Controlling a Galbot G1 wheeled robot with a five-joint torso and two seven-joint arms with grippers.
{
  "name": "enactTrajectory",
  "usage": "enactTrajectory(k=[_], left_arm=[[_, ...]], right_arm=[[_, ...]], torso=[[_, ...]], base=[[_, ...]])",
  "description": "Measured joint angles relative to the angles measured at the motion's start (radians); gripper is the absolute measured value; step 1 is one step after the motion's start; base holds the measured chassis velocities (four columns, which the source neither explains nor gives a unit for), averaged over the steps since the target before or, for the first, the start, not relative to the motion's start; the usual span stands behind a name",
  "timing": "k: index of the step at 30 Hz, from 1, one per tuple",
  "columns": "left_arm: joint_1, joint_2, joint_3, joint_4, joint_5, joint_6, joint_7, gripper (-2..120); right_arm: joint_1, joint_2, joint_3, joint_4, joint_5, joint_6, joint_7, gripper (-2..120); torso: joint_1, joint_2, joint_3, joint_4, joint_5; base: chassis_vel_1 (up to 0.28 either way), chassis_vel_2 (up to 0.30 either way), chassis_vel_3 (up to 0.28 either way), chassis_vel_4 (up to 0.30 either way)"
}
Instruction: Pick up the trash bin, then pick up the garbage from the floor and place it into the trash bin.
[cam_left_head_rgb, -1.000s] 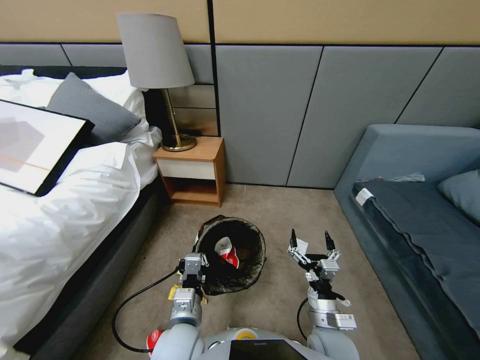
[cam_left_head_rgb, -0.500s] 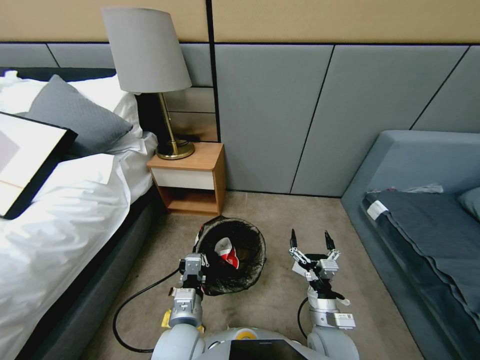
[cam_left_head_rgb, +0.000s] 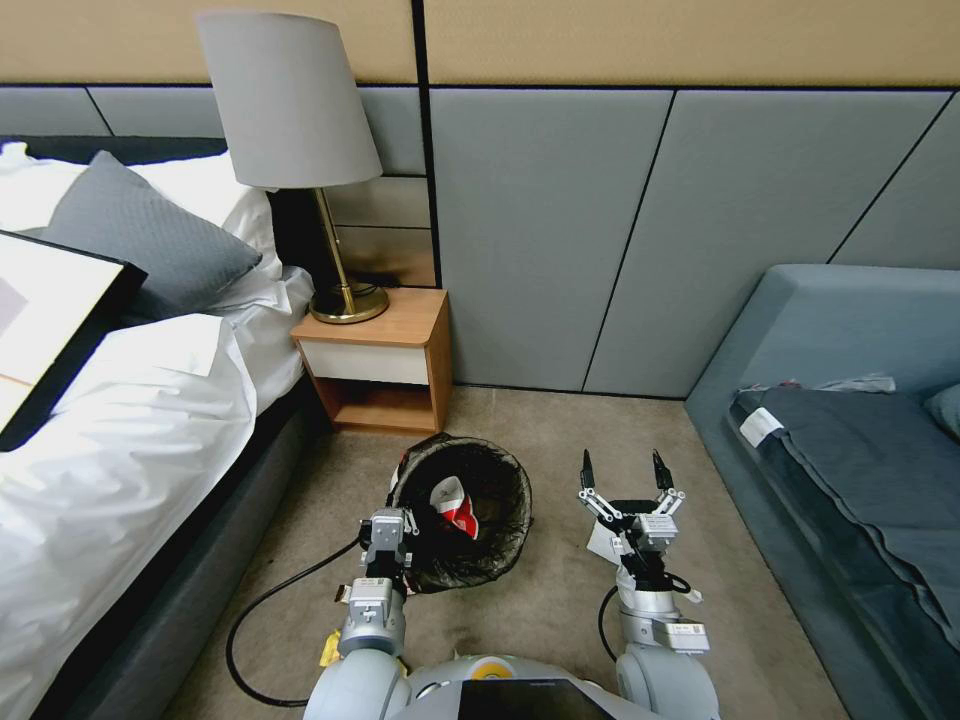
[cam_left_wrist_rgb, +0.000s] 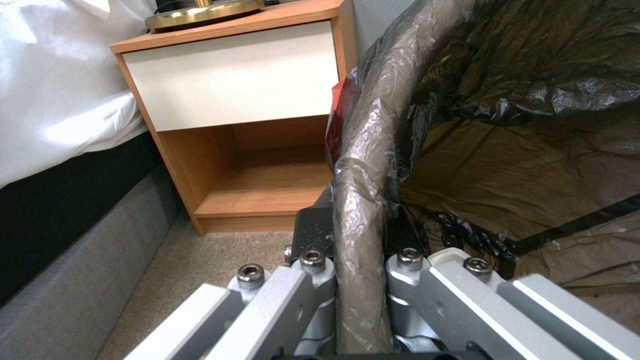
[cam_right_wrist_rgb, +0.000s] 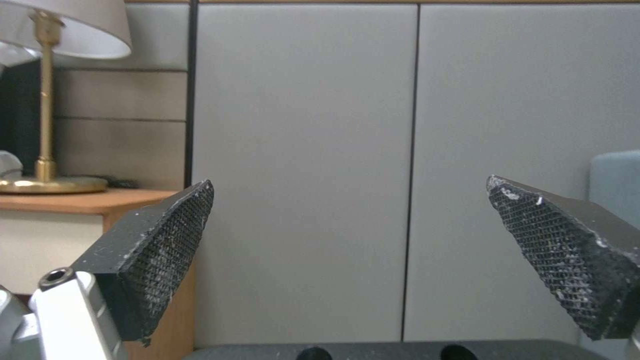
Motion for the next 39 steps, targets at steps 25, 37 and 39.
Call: enactTrajectory(k=[25, 37, 39], left_arm=[[-0.012, -0.005, 0.012, 0.014, 0.002, -0.002, 0.000, 1], [-0.011, -0.005, 0.011, 0.015, 0.004, -0.001, 0.000, 1], [-0.010, -0.003, 0.011, 0.015, 0.004, -0.001, 0.000, 1]], right_arm=[[0.150, -0.091, 0.044, -0.252, 0.169, -0.592, 0.118, 100], [0.251, -0.127, 0.081, -0.436, 0.215, -0.664, 0.098, 100], [0.259, -0.131, 0.085, -0.453, 0.219, -0.665, 0.098, 100]], torso=[[0.000, 0.000, 0.000, 0.0000, 0.0001], [0.000, 0.000, 0.000, 0.0000, 0.0001], [0.000, 0.000, 0.000, 0.0000, 0.0001]], base=[[0.000, 0.000, 0.000, 0.000], [0.000, 0.000, 0.000, 0.000], [0.000, 0.000, 0.000, 0.000]])
